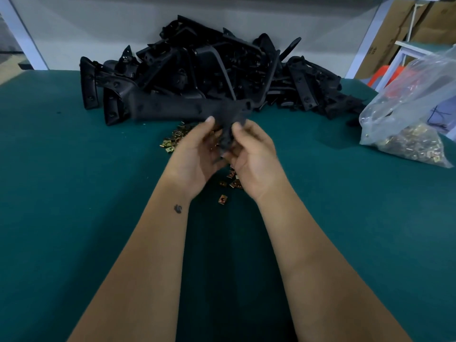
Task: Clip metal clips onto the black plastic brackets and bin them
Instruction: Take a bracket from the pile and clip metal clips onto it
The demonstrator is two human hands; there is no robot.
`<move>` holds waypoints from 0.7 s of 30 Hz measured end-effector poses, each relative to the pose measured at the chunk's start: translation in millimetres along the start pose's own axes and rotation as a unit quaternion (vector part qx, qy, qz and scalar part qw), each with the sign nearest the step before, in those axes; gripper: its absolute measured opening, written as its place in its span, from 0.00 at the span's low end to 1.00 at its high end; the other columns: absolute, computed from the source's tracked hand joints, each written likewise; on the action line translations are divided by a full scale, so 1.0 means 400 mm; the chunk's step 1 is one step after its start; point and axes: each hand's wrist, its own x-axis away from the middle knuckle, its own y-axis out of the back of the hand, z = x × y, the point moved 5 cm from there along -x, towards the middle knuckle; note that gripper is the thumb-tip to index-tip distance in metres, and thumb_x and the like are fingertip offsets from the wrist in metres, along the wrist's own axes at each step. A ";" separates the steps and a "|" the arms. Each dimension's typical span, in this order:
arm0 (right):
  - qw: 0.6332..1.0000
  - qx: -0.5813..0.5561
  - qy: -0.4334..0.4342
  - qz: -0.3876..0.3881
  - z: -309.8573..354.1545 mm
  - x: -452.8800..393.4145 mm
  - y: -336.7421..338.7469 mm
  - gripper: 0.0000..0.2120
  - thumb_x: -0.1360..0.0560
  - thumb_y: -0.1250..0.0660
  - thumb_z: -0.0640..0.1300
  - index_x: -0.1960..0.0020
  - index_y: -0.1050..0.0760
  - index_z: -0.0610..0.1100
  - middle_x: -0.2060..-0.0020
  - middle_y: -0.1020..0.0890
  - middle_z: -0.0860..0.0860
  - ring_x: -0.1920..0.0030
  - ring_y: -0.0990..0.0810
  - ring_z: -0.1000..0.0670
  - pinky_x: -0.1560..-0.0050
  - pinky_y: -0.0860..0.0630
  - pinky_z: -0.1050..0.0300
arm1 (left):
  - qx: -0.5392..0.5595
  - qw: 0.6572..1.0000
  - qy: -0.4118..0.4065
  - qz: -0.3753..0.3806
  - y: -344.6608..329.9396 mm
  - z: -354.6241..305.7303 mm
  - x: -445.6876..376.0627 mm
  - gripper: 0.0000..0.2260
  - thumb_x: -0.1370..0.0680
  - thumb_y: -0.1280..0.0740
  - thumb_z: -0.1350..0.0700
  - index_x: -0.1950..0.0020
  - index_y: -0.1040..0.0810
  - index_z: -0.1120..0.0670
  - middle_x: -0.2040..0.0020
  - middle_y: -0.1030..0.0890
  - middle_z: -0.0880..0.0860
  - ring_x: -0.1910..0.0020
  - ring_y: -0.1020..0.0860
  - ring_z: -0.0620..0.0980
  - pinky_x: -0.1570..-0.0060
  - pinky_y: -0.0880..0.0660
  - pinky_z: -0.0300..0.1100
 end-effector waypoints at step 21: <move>0.582 0.808 -0.086 0.039 -0.108 0.029 0.002 0.42 0.21 0.55 0.68 0.20 0.62 0.40 0.21 0.58 0.40 0.21 0.61 0.41 0.23 0.62 0.43 | 0.147 0.922 -0.116 -0.338 0.122 -0.050 0.031 0.13 0.17 0.37 0.55 0.36 0.22 0.59 0.46 0.17 0.55 0.55 0.17 0.49 0.58 0.20 0.40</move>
